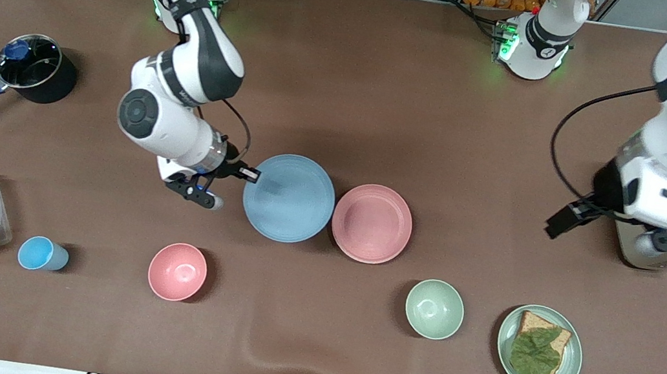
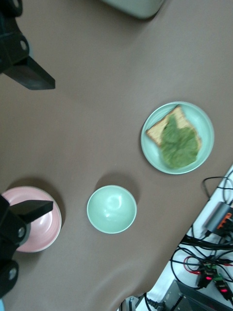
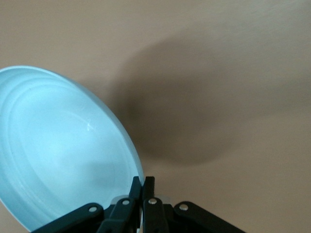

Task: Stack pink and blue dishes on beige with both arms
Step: 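Carry the blue plate toward the pink plate while the left gripper withdraws, then lower the blue plate onto the pink plate with the right gripper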

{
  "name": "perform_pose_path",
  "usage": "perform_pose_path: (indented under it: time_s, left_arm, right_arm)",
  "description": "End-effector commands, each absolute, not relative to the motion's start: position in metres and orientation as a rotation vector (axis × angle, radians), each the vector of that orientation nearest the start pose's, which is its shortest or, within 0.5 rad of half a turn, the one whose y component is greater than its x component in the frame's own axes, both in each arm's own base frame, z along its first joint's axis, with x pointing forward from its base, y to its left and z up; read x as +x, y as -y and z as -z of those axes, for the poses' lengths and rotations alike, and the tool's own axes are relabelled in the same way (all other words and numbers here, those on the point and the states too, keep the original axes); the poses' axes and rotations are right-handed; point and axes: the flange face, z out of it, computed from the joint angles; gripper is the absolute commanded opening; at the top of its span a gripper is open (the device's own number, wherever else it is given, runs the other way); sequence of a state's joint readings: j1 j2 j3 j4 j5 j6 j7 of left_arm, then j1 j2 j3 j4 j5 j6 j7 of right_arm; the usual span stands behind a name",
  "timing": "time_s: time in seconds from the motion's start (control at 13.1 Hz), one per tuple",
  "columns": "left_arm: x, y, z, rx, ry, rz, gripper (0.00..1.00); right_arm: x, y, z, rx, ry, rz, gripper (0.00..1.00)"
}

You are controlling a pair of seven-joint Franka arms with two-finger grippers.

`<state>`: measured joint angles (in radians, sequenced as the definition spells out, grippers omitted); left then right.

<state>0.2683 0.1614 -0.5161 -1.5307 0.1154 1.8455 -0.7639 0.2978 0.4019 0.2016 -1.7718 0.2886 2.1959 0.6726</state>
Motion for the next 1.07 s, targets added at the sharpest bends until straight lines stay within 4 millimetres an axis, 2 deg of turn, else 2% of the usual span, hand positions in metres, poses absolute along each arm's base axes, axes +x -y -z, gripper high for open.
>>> perform_pose_path:
  time_s: [0.0,0.08,0.15,0.23,0.31,0.46,0.76,0.99]
  left_arm:
    - [0.615,0.068,-0.613,-3.081,0.590,0.254,1.00]
    - [0.611,0.047,-0.625,-3.078,0.538,0.261,1.00]
    - [0.601,0.032,-0.647,-3.080,0.461,0.313,1.00]
    - [0.596,0.027,-0.652,-3.069,0.395,0.326,1.00]
    - [0.594,0.009,-0.655,-3.057,0.403,0.319,1.00]
    - [0.583,-0.004,-0.663,-3.069,0.345,0.284,1.00]
    - [0.576,-0.008,-0.664,-3.067,0.334,0.232,1.00]
    - [0.577,-0.004,-0.661,-3.070,0.324,0.218,1.00]
  right_arm:
    - [0.579,-0.374,-0.348,-2.781,-0.464,-0.195,0.00]
    - [0.582,-0.383,-0.340,-2.788,-0.456,-0.191,0.00]
    - [0.580,-0.389,-0.332,-2.822,-0.417,-0.175,0.00]
    - [0.576,-0.398,-0.320,-2.852,-0.377,-0.149,0.00]
    - [0.568,-0.414,-0.305,-2.855,-0.346,-0.137,0.00]
    - [0.564,-0.433,-0.283,-2.830,-0.372,-0.100,0.00]
    - [0.564,-0.453,-0.264,-2.813,-0.361,-0.084,0.00]
    - [0.567,-0.469,-0.264,-2.789,-0.343,-0.052,0.00]
